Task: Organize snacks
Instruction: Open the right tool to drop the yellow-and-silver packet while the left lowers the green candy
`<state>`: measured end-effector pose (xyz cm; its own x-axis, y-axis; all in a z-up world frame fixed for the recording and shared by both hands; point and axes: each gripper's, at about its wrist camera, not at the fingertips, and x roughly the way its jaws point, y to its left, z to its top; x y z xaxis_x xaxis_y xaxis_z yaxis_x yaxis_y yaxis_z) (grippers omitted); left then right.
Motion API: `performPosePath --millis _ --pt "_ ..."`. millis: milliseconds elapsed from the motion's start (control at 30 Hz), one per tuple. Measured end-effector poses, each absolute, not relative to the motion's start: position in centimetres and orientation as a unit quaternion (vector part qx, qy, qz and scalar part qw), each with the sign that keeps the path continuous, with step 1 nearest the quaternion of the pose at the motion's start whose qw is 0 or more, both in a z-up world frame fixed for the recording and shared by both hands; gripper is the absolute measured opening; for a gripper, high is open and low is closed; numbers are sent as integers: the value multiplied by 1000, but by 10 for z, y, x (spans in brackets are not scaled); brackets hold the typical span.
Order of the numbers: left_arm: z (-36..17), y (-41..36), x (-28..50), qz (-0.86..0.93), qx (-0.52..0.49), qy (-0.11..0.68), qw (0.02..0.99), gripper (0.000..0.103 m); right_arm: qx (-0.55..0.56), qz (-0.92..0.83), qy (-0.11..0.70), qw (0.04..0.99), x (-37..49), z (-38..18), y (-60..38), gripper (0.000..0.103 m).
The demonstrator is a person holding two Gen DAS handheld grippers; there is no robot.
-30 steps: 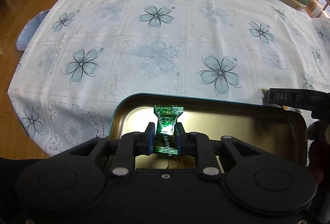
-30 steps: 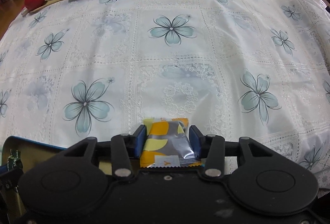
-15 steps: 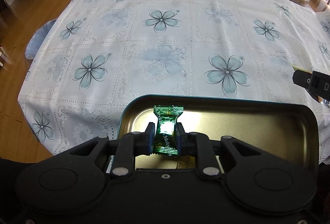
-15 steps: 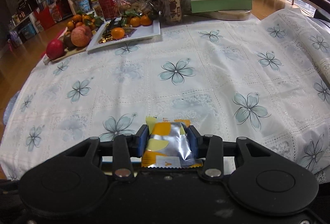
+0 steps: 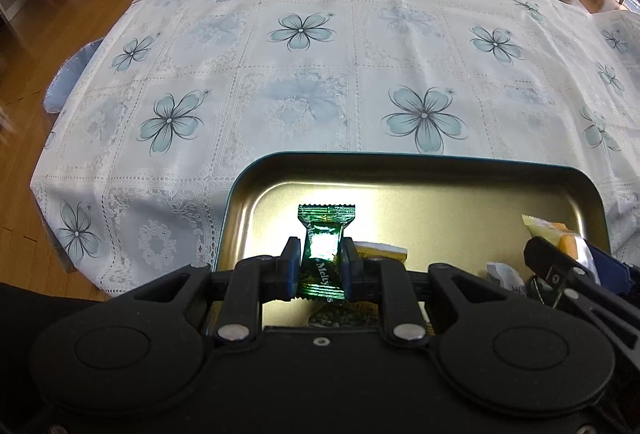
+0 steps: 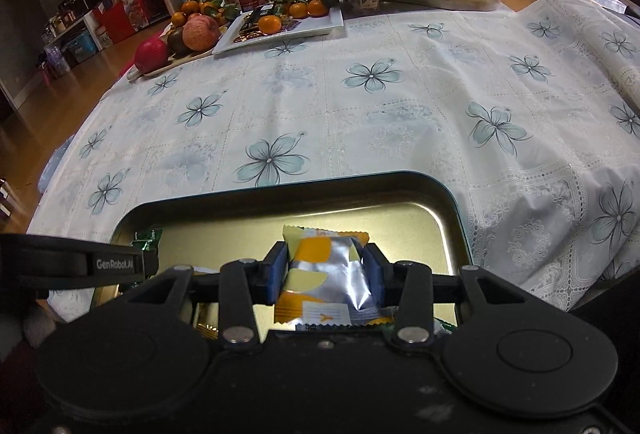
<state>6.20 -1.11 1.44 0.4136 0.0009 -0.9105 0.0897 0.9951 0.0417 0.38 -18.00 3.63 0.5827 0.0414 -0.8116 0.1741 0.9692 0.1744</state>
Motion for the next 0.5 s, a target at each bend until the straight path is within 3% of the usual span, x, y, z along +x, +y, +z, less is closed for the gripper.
performPosePath --millis 500 --pt "7 -5 24 -11 42 539 841 27 128 -39 442 887 -7 42 -186 43"
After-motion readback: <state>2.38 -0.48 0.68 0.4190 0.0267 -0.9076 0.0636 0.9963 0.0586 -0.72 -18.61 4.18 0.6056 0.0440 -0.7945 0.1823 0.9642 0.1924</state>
